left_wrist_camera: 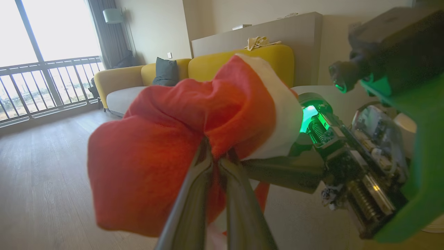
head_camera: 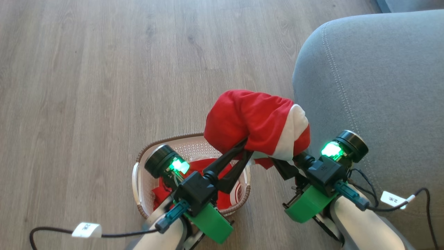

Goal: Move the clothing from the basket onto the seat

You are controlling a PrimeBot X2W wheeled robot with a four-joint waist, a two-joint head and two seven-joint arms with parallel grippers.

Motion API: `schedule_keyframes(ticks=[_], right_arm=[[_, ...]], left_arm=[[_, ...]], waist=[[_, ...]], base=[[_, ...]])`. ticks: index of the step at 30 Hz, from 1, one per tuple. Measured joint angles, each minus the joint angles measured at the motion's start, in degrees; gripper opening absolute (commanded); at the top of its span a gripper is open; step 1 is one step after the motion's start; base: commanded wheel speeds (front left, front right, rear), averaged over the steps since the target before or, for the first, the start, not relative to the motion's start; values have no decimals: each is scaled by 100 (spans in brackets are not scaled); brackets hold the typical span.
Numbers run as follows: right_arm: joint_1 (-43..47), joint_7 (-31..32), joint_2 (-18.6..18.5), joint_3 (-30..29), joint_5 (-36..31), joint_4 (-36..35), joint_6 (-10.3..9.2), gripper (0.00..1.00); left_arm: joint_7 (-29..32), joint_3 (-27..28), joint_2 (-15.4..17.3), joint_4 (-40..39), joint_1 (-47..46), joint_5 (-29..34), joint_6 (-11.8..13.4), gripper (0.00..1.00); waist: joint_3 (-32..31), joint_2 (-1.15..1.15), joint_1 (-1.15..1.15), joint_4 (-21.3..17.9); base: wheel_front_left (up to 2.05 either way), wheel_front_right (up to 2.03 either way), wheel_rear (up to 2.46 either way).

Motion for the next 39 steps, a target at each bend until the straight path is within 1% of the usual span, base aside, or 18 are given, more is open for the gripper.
schedule_keyframes(ticks=[1, 2, 4, 5, 6, 12, 13, 16, 24, 29, 34, 39], right_arm=[[1, 0, 14, -20, 0, -7, 0, 0], [1, 0, 32, -37, -1, -19, 0, 0], [2, 0, 51, -87, -23, -88, 0, 0], [2, 0, 71, -133, -36, -146, 0, 0], [2, 0, 85, -181, -45, -196, -1, 0], [4, 0, 146, -464, -60, -342, -1, 0], [4, 0, 196, -614, -62, -383, -1, 0], [15, 0, 256, -820, -116, -436, -1, 0], [40, 0, 261, -1334, -163, -535, -1, 0], [94, 0, 268, -1653, -175, -590, -1, 0], [265, 0, 276, -1875, -212, -628, -1, 0], [289, 0, 309, -2084, -255, -660, -1, 0]], left_arm=[[0, 10, 0, -1, -1, 0, 0, 0], [-1, 26, -1, -4, -2, 0, 0, 3], [-31, 107, -12, -7, 0, -12, -2, 47], [-31, 165, -15, -3, 1, -79, -2, 82], [-31, 207, -14, -14, 1, -134, -2, 100], [-31, 377, -41, 45, 2, -194, -3, 100], [-31, 457, -44, 79, 12, -227, -3, 100], [-31, 619, -56, 212, 41, -234, -3, 100], [-31, 1121, -81, 532, 294, -167, 0, 100], [-30, 1040, -83, 545, 388, -146, -1, 100], [-30, 572, 57, 526, 549, -142, -3, 100], [-30, 400, 210, 617, 679, -143, -3, 100]], waist=[[7, 0, 0, 0], [12, 0, 0, -1], [20, 0, 0, -8], [26, 0, 0, -15], [33, 0, 0, -24], [46, 0, 0, -75], [39, 0, 0, -98], [20, 0, 0, -126], [-55, 0, 0, -135], [-106, 0, 0, -141], [-141, 0, 0, -191], [-152, 0, 0, -232]], base=[[0, 0, 0], [0, 0, 0], [0, 0, 0], [0, 0, 0], [0, 0, 0], [0, 0, 0], [0, 0, 0], [0, 0, 0], [0, 0, 0], [0, 0, 0], [0, 0, 0], [0, 0, 0]])
